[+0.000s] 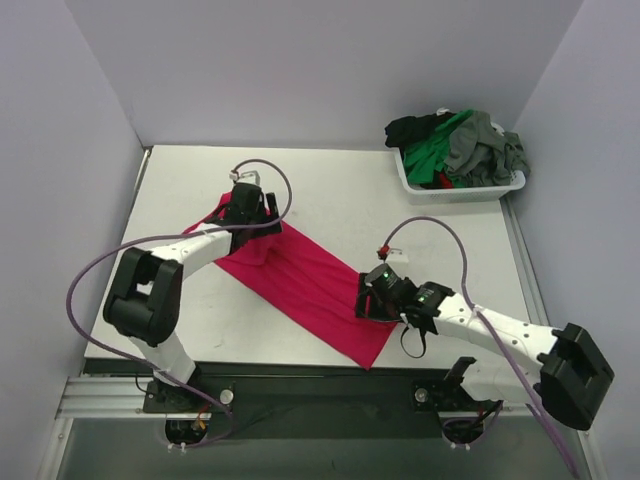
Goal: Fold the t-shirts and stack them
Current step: Rotate the tshirt 90 degrees
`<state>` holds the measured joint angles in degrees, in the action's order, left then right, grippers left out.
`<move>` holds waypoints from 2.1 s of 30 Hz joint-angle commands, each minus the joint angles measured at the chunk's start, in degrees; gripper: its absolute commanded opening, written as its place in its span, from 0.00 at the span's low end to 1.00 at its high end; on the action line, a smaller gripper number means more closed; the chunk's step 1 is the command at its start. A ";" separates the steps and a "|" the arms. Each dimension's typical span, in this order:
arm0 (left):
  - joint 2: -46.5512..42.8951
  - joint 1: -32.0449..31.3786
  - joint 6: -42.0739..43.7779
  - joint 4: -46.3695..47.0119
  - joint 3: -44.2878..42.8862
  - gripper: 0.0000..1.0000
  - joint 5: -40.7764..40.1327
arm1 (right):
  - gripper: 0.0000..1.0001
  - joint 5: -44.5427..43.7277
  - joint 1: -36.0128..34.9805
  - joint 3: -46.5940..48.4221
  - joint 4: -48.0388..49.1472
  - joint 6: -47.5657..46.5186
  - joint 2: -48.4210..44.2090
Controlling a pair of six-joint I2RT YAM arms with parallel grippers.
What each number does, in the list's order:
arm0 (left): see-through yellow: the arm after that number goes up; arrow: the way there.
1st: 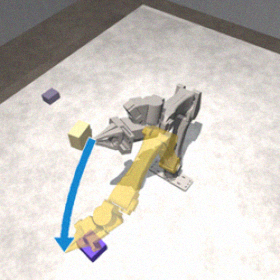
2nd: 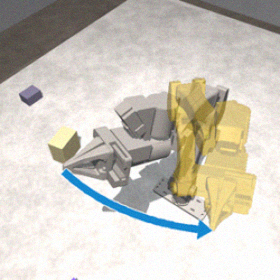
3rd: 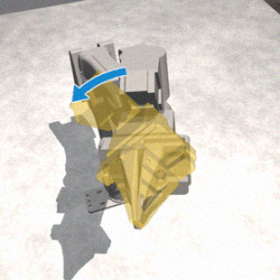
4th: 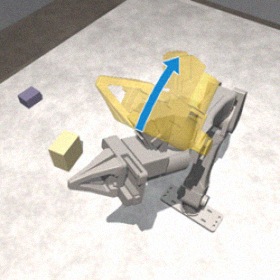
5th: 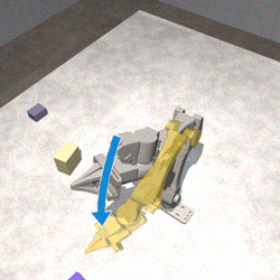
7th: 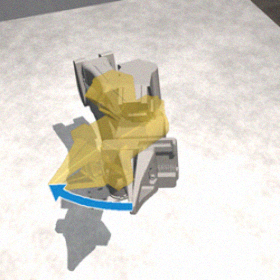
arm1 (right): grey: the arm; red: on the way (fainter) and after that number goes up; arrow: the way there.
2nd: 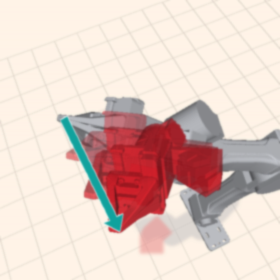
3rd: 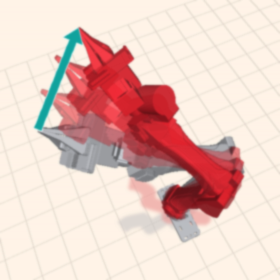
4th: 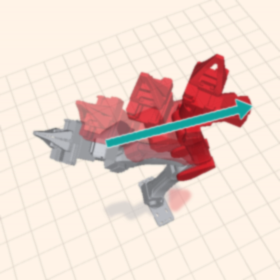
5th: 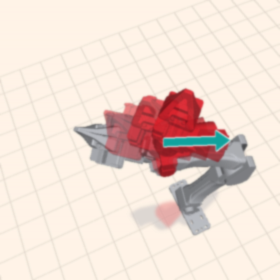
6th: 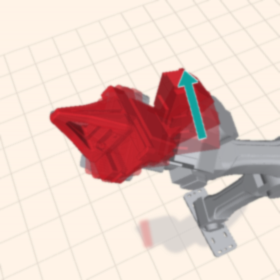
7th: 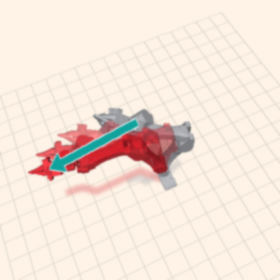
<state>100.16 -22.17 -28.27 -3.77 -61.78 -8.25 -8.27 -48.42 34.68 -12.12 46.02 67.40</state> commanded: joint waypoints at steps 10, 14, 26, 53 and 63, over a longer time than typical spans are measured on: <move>-12.10 0.99 -2.75 -3.27 11.06 0.84 -1.77 | 0.68 -4.83 2.46 -2.24 -4.33 -5.50 -6.49; -9.20 1.34 -3.98 -0.45 13.26 0.84 -0.28 | 0.68 1.74 4.91 -5.66 2.17 -7.26 -5.79; 4.16 3.01 -3.20 1.66 5.01 0.84 2.10 | 0.67 9.33 5.98 -6.99 9.57 -7.26 4.14; 29.82 1.96 10.42 -20.04 -36.64 0.84 6.93 | 0.65 8.45 -16.16 4.34 18.63 7.33 25.41; 19.49 -0.76 11.57 -18.20 -36.93 0.84 4.57 | 0.67 -2.09 -23.21 11.56 3.17 4.78 15.06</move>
<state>127.44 -21.34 -17.65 -20.43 -97.86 -2.70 -4.19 -71.40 44.75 1.39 51.16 88.68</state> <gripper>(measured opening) 0.840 0.660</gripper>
